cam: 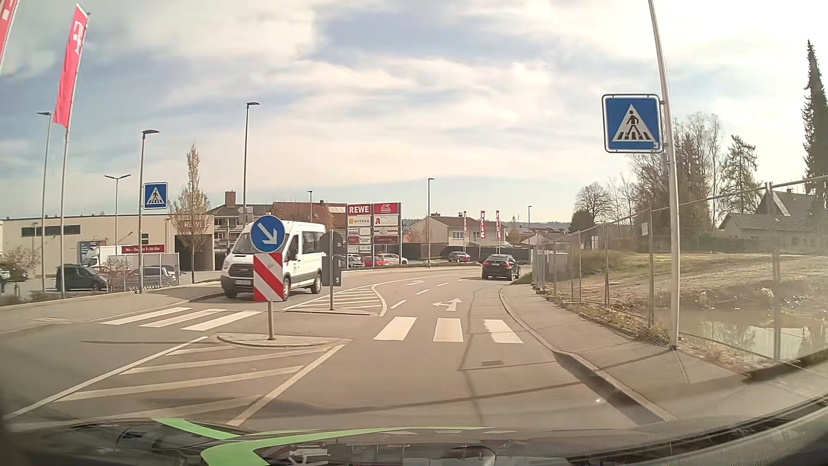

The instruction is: Follow the waypoints while adhering to traffic rules and regulations

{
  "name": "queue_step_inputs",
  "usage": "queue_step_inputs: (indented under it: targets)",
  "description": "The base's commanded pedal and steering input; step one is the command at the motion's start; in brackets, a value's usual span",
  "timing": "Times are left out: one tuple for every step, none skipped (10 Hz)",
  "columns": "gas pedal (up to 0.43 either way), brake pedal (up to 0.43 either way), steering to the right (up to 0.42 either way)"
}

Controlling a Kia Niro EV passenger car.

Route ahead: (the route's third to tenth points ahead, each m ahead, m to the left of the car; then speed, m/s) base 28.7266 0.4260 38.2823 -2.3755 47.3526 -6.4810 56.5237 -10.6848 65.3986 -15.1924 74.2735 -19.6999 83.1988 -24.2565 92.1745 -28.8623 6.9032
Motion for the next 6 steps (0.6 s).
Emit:
queue_step_inputs:
  targets:
    - [0.087, 0.000, 0.026]
    - [0.079, 0.000, 0.024]
    - [0.067, 0.000, 0.024]
    - [0.067, 0.000, 0.021]
    - [0.059, 0.000, 0.019]
    - [0.039, 0.000, 0.019]
